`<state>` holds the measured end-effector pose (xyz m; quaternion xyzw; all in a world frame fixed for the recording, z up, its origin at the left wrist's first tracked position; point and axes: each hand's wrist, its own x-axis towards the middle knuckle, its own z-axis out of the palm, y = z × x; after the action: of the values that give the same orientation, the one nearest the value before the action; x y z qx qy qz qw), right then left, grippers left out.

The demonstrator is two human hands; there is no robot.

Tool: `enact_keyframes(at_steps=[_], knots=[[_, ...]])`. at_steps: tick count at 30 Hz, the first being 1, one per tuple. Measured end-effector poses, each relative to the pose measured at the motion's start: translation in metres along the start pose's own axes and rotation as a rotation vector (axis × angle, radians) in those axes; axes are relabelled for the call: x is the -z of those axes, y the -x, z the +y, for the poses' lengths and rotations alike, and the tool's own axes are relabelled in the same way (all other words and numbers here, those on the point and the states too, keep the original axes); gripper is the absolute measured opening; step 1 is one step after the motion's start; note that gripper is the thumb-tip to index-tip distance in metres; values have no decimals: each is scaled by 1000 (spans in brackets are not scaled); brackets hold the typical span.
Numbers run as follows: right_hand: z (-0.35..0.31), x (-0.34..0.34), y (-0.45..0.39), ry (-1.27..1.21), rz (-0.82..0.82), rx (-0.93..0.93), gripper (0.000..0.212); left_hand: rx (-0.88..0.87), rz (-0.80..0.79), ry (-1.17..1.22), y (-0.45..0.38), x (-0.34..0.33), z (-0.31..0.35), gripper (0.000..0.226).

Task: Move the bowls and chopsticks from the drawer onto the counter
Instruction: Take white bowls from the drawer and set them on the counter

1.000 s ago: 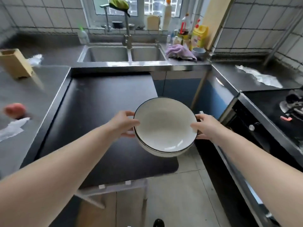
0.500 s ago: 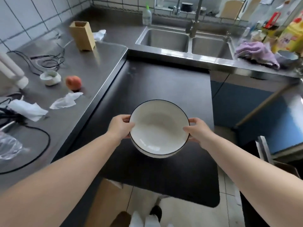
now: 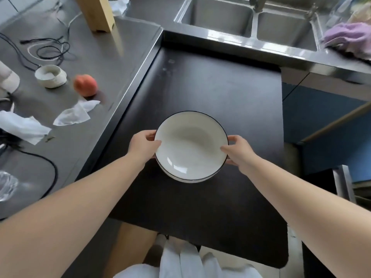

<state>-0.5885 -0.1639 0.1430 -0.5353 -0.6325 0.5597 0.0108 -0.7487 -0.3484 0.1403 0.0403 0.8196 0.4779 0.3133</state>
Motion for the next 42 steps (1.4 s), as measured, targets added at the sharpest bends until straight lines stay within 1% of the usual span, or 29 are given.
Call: enact_keyframes(at_steps=[4,9,11,14,17,20,25,30,38,42], knots=[[-4,3,-3,-31,16,11,43,-23,-3,16,-6,-2,4,38],[4,-1,-2,-147,36,5,42,-18,-19,85,-10,0,-1,37],[12,-2,5,-182,20,15,43,13,-13,159,-3,0,-6,51],[25,-7,20,-255,-19,9,53,110,-29,296,20,-1,-22,69],[37,-14,33,-329,-23,62,64,184,-73,481,45,-11,-36,79],[40,-21,36,-380,-6,100,65,135,-73,559,55,-24,-43,70],[37,-22,30,-400,-26,104,64,70,-33,575,53,-30,-39,56],[23,-23,14,-422,-58,93,64,51,-10,570,41,-31,-28,49],[-22,-38,-29,-436,-25,70,66,34,-48,529,-20,-21,6,43],[-48,-47,-54,-454,-18,94,61,9,-56,523,-58,-18,24,42]])
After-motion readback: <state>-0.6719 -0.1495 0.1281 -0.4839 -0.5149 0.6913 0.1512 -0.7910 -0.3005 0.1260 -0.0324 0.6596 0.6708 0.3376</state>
